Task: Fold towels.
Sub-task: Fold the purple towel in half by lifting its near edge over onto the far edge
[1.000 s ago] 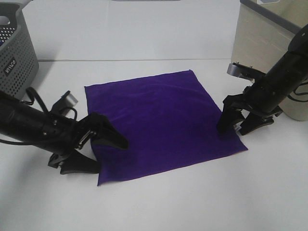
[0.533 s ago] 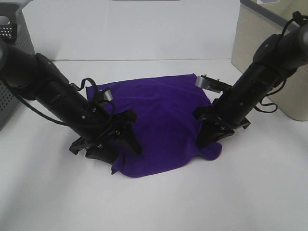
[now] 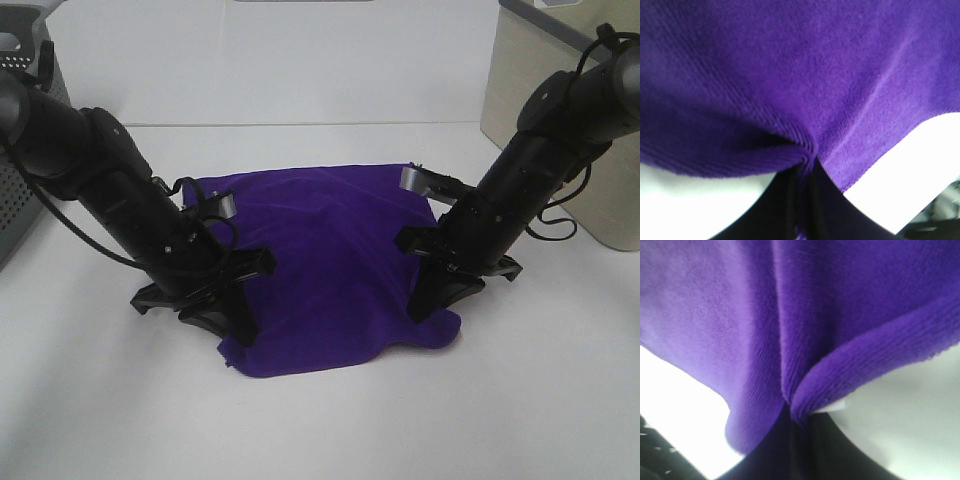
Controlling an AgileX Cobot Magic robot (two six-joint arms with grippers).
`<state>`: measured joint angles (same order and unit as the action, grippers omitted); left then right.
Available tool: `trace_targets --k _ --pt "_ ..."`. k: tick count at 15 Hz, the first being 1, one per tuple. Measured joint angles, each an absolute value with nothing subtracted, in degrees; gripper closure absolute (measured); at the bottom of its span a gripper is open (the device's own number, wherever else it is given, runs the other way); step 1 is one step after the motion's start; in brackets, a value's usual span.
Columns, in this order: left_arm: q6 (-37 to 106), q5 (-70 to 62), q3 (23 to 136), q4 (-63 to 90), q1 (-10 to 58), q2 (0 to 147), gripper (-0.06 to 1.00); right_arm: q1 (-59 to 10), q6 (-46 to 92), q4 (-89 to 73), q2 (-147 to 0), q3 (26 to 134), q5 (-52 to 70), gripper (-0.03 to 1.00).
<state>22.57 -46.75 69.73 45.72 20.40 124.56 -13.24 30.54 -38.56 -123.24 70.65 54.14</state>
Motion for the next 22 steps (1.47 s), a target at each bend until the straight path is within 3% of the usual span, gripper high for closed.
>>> trace_targets --k 6,8,16,22 --pt "22.06 -50.82 69.79 35.29 20.17 110.75 0.94 -13.64 26.99 -43.37 -110.87 71.62 58.56 0.94" --pt "22.06 -48.01 73.11 35.24 17.59 108.12 0.94 -13.64 26.99 -43.43 -110.92 79.07 54.66 0.94" --pt "23.72 -37.07 85.26 32.54 15.24 118.32 0.94 -13.64 26.07 -42.06 -125.08 101.07 48.64 0.94" --pt "24.87 -36.27 96.49 30.6 15.24 128.86 0.94 -13.64 24.69 -35.41 -131.32 103.25 46.18 0.93"
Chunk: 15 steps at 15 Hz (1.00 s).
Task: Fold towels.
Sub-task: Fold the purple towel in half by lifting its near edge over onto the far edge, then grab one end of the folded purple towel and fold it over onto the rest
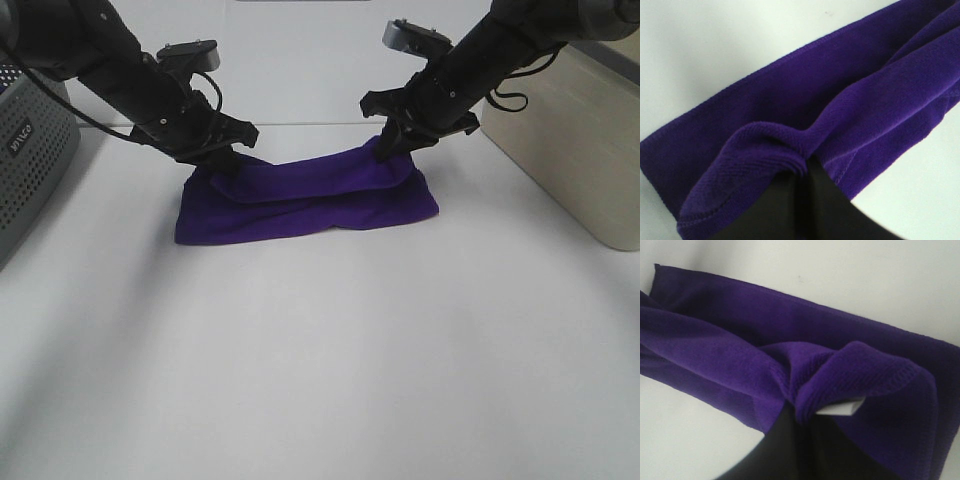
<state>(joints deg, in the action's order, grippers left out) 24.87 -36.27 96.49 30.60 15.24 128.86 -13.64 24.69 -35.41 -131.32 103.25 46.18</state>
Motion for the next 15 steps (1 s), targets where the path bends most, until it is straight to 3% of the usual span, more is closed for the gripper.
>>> trace_targets --k 6,8,10,11,13,15 --pt "24.92 -36.21 97.29 28.82 15.24 130.92 0.89 -13.64 24.69 -34.21 -133.44 103.3 44.69 0.89" --pt "24.98 -36.15 97.29 26.87 15.24 131.49 0.69 -13.64 24.18 -33.86 -133.96 103.3 44.69 0.69" --pt "22.92 -36.33 97.29 23.03 15.24 131.61 0.42 -13.64 23.38 -32.26 -133.96 103.36 44.69 0.37" --pt "20.86 -36.44 97.29 20.45 15.24 131.32 0.29 -13.64 23.15 -30.65 -133.96 103.36 44.69 0.26" --pt "16.9 -38.39 97.92 15.76 15.24 130.63 0.18 -13.64 21.66 -27.16 -133.67 103.36 45.32 0.19" --pt "14.67 -45.44 101.01 13.29 15.24 130.35 0.16 -13.64 20.17 -24.01 -131.72 103.36 46.98 0.18"
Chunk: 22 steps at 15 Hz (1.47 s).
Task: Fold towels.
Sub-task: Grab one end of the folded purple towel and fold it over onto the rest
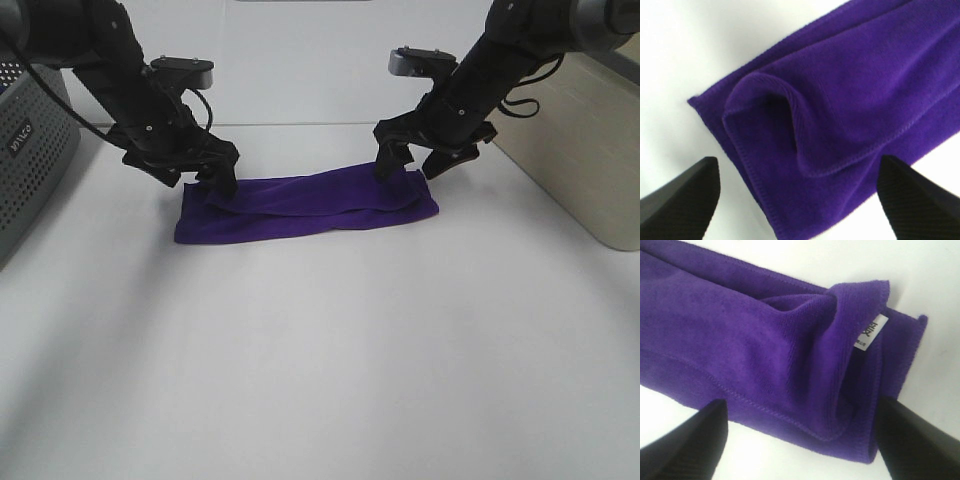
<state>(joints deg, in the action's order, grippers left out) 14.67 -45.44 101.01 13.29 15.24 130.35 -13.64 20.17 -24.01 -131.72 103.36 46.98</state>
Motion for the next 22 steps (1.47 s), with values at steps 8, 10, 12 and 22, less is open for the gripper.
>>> trace_targets --k 8,10,12,22 --pt "21.89 -62.74 106.74 34.26 1.55 133.16 0.16 -13.64 16.39 -19.31 -118.43 103.42 61.71 0.17" --pt "24.75 -63.31 106.74 39.65 -0.34 135.91 0.16 -13.64 15.36 -19.14 -117.17 103.42 63.77 0.17" --pt "25.95 -63.43 106.74 40.34 -0.8 137.85 0.16 -13.64 15.18 -18.79 -117.0 103.42 65.49 0.17" --pt "24.75 -59.76 107.37 43.77 4.93 141.46 0.16 -13.64 15.13 -18.22 -117.0 103.42 68.87 0.17"
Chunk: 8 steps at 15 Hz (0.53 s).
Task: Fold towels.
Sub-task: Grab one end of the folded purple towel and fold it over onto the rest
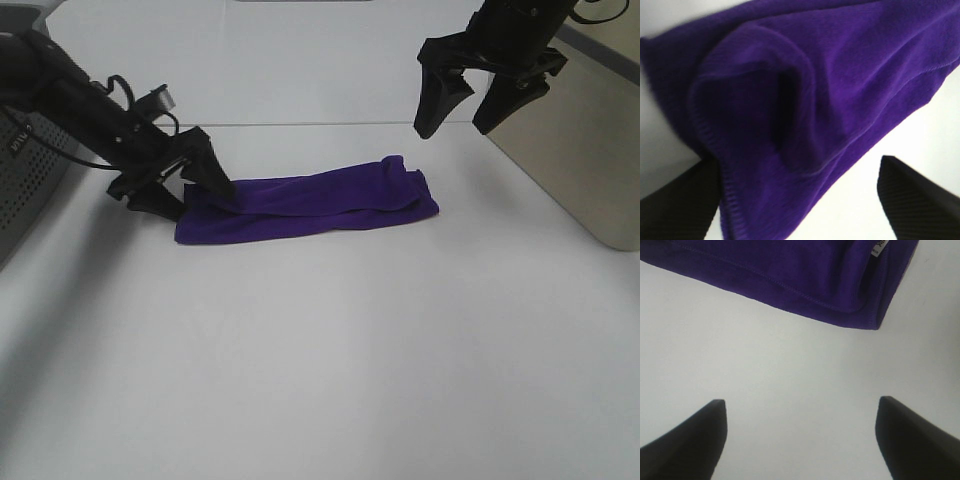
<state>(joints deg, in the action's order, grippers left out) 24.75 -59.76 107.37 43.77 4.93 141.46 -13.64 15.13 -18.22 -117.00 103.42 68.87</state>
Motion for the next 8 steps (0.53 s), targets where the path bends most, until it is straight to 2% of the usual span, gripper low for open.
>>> trace_targets --k 2,4,5,7,8 --pt "22.0 -55.18 107.37 43.54 9.17 141.46 0.19 -13.64 15.13 -18.16 -117.0 103.42 69.61 0.17" --pt "19.82 -52.02 107.37 42.74 11.57 141.81 0.32 -13.64 15.13 -18.16 -117.0 103.42 69.67 0.17" --pt "19.25 -51.11 107.37 42.28 11.92 142.09 0.47 -13.64 15.07 -18.16 -117.0 103.42 69.67 0.17" --pt "19.31 -50.48 107.37 40.45 11.92 142.44 0.84 -13.64 13.87 -18.22 -117.0 103.42 69.67 0.17" --pt "19.31 -50.48 107.37 38.96 11.92 142.44 0.89 -13.64 13.24 -18.22 -117.0 103.42 69.67 0.17"
